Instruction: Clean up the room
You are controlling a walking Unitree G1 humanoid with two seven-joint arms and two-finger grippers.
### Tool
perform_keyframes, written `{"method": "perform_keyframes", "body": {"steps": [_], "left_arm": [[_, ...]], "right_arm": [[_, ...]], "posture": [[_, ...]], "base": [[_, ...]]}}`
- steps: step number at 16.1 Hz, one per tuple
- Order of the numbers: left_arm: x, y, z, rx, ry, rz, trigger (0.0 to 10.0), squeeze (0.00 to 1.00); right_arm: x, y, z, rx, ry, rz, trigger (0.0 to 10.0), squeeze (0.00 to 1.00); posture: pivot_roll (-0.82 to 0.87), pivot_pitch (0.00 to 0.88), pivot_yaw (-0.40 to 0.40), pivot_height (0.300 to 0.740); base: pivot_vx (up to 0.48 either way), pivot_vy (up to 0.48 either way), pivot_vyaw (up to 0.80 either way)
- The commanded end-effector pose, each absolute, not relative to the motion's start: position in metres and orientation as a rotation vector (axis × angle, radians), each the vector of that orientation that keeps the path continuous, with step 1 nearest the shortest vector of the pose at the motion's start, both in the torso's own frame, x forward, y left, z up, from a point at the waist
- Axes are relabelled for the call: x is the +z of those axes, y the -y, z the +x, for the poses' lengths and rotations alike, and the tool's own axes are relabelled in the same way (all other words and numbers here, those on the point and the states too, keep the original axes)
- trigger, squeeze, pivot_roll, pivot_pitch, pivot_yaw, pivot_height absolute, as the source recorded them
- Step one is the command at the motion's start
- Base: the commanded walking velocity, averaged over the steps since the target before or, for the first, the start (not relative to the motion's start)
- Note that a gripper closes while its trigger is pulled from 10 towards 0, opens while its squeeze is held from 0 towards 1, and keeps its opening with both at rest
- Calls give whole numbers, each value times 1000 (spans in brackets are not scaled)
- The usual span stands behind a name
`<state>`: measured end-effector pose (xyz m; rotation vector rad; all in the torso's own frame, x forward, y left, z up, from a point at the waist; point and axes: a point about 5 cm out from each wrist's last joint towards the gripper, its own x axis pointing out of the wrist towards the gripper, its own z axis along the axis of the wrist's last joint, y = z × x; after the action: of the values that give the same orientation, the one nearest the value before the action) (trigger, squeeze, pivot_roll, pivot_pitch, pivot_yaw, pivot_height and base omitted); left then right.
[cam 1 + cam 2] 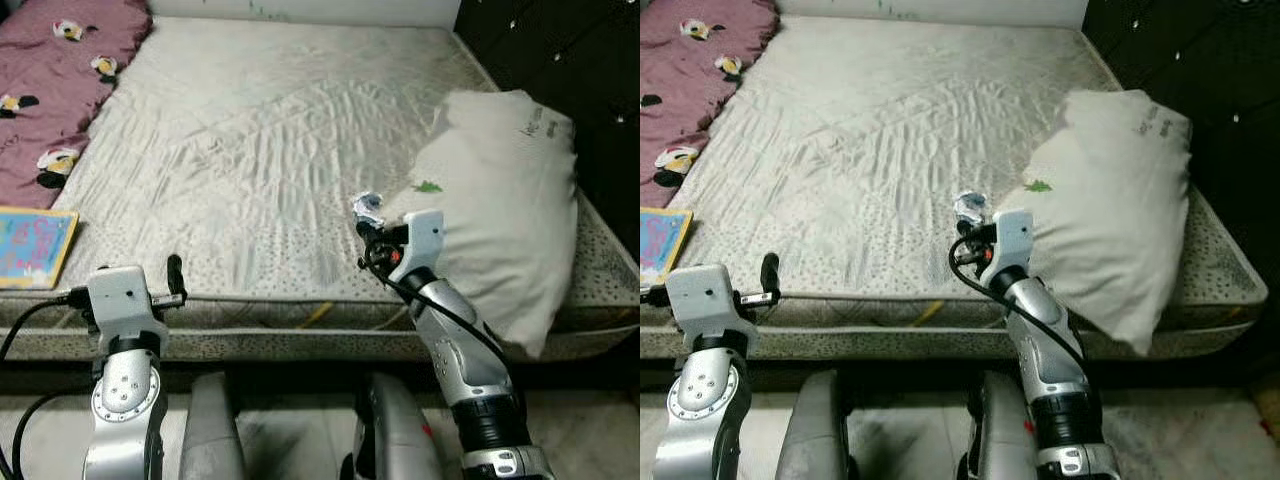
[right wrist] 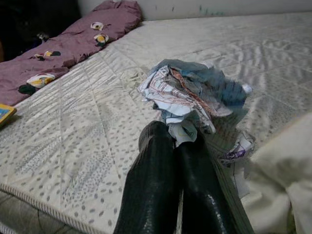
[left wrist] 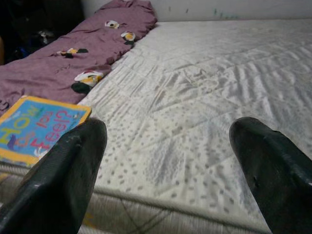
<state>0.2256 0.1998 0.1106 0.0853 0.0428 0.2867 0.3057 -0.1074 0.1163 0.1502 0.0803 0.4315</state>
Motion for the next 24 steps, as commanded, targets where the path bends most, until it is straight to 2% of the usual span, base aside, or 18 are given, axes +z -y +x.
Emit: {"method": "perform_keyframes", "body": {"steps": [1, 8, 16, 19, 20, 21, 24], "left_arm": [[110, -200, 227, 279, -42, 82, 10000, 0], [110, -197, 233, 262, -40, 59, 10000, 0], [109, -198, 237, 250, -42, 75, 10000, 0], [107, -198, 238, 237, -55, 61, 10000, 0], [107, -197, 238, 226, -56, 60, 10000, 0], [106, -196, 238, 219, -57, 57, 10000, 0], [107, -196, 239, 215, -53, 55, 10000, 0]], "right_arm": [[124, 106, 307, 437, -59, 153, 10000, 0], [128, 107, 311, 426, -64, 137, 10000, 0], [123, 114, 307, 369, -78, 101, 10000, 0], [113, 132, 301, 324, -136, 48, 10000, 0], [113, 145, 298, 316, -139, -9, 10000, 0], [116, 146, 296, 348, -117, -42, 10000, 0], [112, 143, 290, 327, -142, 7, 10000, 0]], "posture": [[49, 0, -58, 657], [41, 0, -58, 740], [18, 0, -34, 740], [10, 0, -24, 740], [4, 0, -21, 740], [0, 0, -19, 740], [4, 0, -19, 740]], "base": [[0, 0, 0], [0, 0, 0], [0, 0, 0], [0, 0, 0], [0, 0, -644], [0, 360, -800], [0, 430, -594]]}}
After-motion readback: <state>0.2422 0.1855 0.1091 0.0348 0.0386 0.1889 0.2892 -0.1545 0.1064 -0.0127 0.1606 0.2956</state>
